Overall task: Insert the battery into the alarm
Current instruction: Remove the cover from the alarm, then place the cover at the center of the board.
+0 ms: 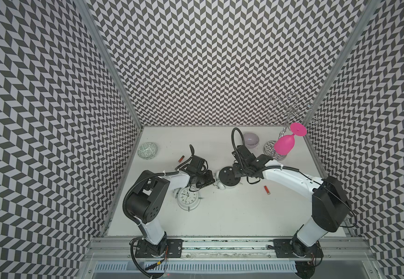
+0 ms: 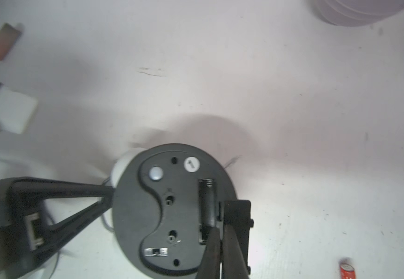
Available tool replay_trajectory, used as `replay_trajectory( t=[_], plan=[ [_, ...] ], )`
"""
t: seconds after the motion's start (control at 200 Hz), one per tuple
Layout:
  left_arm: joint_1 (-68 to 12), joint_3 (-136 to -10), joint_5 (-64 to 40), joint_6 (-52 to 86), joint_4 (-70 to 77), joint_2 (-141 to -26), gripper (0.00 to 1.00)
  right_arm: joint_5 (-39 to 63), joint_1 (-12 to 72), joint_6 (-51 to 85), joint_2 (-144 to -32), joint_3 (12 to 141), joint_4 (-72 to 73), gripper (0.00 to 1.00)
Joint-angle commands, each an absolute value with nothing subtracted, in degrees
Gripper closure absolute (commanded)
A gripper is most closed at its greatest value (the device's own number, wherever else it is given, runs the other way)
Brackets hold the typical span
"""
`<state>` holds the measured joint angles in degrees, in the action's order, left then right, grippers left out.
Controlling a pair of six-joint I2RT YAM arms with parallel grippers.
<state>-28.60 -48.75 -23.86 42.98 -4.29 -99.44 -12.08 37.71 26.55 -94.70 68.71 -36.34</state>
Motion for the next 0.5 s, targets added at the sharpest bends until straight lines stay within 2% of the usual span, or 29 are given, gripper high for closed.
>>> replay_trajectory(
  t=[0.0,0.285,0.496],
  plan=[
    [-28.6,-48.9,-23.8,42.3,-2.1,-99.3,1.00,-13.2,34.2,25.9,-94.3,63.0,-31.7,0.98],
    [-28.6,-50.1,-23.1,41.6,-3.8,-99.7,1.00,-11.2,31.1,22.4,-99.5,59.5,-21.5,0.97],
    [-28.6,-50.2,-22.3,42.0,-4.1,-99.5,1.00,-13.9,30.8,22.7,-93.9,58.0,-22.9,0.64]
  ],
)
